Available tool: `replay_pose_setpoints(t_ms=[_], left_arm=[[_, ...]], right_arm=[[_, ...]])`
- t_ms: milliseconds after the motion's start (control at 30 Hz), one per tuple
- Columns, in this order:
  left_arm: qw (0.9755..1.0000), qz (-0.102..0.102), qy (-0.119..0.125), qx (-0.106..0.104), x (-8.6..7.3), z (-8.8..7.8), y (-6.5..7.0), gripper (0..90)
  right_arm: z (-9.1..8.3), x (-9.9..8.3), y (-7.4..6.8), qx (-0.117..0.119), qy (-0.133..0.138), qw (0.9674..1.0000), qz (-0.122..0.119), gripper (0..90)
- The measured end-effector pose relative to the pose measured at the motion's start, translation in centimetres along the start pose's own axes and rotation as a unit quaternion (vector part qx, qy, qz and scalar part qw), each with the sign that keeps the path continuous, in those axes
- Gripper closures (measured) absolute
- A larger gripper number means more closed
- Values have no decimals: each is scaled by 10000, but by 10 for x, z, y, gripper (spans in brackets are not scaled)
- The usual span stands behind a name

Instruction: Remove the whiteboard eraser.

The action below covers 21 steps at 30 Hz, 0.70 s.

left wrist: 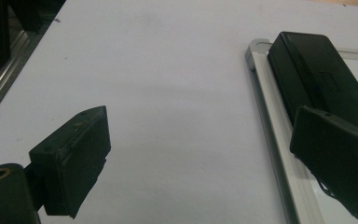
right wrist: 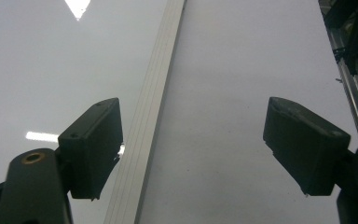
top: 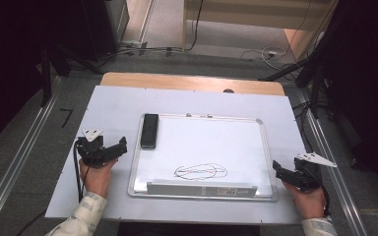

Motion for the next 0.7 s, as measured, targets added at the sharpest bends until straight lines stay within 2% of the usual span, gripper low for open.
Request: replay_pose_setpoints(t_ms=[267,567,667,700], left_arm=[[9999,42,21,-134,10,14,18,64],[9993,193,-185,-246,17,34,38,65],[9992,208,-187,-299,19,42,45,74],[9988,232,-263,-334,20,48,49,74]], right_arm=[[0,0,0,3,3,10000,1,184],[0,0,0,14,10,10000,-7,184],[0,0,0,12,8,10000,-6,184],[0,0,0,12,6,10000,-3,184]])
Point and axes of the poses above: each handheld gripper's, and its own axes: z roughly forward along the jaws, x roughly out of its top, y roughly to its right, the point moved 4 cm from there along z, roughly forward along the jaws, and after that the axes turned 11 degrees about y, right-handed, at the moved point
